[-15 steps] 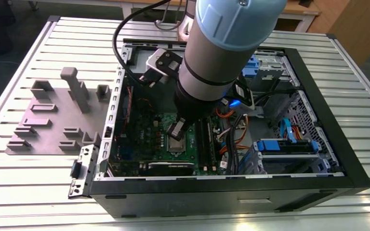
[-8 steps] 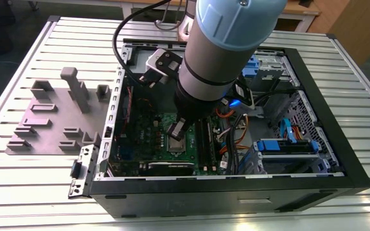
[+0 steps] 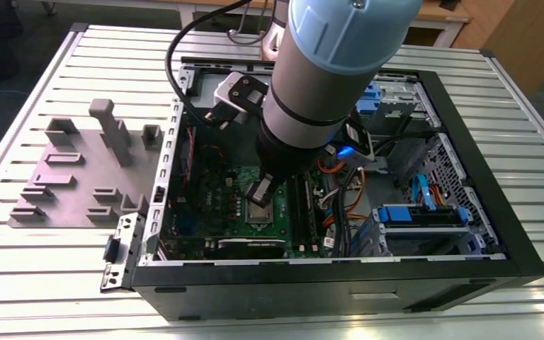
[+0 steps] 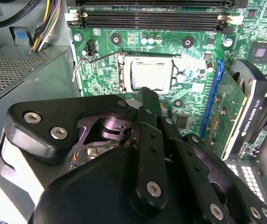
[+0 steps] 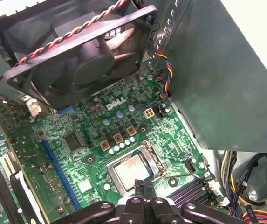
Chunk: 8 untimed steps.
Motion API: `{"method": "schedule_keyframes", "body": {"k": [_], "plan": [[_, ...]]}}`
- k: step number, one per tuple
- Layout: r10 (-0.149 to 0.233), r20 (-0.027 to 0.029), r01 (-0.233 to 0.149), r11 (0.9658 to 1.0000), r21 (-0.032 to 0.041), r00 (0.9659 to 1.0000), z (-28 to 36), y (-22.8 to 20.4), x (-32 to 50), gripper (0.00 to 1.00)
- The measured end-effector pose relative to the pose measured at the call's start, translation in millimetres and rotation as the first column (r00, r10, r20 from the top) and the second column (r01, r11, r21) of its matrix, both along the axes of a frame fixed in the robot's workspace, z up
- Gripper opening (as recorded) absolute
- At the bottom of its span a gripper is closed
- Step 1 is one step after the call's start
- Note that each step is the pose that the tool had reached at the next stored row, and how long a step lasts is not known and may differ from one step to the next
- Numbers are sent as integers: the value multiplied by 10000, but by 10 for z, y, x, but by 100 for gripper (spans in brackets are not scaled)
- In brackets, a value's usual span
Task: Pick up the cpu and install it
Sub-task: 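Install the first cpu locking lever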
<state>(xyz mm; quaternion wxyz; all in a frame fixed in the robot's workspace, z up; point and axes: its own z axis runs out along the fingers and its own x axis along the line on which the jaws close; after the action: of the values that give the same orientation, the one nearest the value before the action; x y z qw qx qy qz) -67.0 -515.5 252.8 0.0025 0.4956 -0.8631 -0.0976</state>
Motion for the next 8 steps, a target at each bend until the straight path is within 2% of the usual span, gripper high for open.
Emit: {"method": "schedule_keyframes", "body": {"k": [8], "plan": [[81, 0, -81, 10000, 1, 10000, 0, 0, 0, 11]]}}
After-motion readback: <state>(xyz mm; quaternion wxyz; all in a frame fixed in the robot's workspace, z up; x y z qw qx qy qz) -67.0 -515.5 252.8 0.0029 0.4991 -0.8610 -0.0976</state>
